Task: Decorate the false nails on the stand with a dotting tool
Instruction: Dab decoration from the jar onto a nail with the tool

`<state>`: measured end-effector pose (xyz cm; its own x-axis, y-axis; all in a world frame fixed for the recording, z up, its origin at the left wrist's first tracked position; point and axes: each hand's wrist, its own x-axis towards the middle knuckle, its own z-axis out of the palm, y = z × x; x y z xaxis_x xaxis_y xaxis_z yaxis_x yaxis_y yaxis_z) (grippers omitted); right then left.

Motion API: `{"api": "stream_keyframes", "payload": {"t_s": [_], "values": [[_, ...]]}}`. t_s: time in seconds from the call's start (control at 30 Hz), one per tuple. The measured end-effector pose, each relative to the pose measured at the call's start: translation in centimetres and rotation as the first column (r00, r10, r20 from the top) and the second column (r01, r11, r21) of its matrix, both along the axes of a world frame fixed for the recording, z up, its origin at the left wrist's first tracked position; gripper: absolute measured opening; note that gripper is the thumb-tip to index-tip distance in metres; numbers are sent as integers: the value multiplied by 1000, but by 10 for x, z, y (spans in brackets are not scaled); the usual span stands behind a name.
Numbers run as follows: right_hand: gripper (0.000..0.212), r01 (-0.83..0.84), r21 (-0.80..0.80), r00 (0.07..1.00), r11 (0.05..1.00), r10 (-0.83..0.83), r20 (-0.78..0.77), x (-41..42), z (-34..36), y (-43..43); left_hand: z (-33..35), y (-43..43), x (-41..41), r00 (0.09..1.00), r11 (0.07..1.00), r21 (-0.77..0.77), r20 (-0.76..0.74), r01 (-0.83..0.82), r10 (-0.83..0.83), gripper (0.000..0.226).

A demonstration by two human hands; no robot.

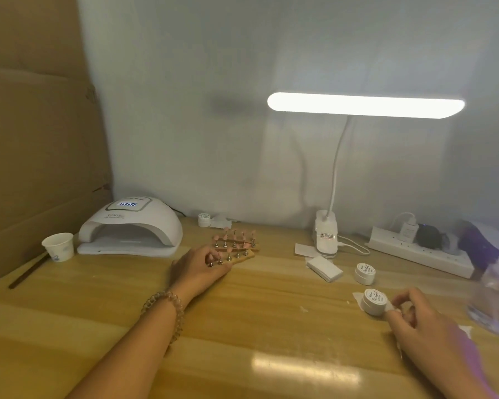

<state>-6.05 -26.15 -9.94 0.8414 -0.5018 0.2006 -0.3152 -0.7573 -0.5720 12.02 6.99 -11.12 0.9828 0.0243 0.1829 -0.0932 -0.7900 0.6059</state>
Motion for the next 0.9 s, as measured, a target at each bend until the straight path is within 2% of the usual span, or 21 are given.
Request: {"api": "stream_keyframes", "payload": {"t_s": [0.1,0.2,0.3,0.37,0.47,0.53,0.63,0.7,0.8,0.9], "values": [[12,13,70,994,997,-20,104,-4,4,-1,0,2,-19,996,996,-20,-11,87,-88,26],[22,34,198,950,980,-94,298,-12,9,1,0,0,-45,980,980,-39,-37,195,-197,23],[21,-99,354,895,930,-72,441,-18,17,12,1,-12,-71,950,950,-3,-24,311,-311,22],[17,-212,415,900,885,11,436,-22,20,24,3,-25,-86,922,922,7,-4,387,-387,22],[16,-317,273,898,908,195,394,-27,13,45,3,-41,-102,875,876,-3,46,482,-481,21],[7,-383,57,881,922,346,324,-30,5,57,3,-46,-107,860,863,8,72,505,-505,19],[18,-416,-181,859,891,450,243,-31,-1,63,2,-47,-107,855,860,7,97,511,-509,21],[14,-429,-232,851,873,477,219,-29,-1,63,1,-47,-106,853,857,-4,106,515,-512,21],[22,-455,-294,848,841,510,146,-26,-3,64,-1,-48,-104,840,846,-11,128,533,-527,21],[19,-454,-312,845,835,515,147,-23,-5,64,-3,-50,-105,811,820,3,150,572,-566,23]]}}
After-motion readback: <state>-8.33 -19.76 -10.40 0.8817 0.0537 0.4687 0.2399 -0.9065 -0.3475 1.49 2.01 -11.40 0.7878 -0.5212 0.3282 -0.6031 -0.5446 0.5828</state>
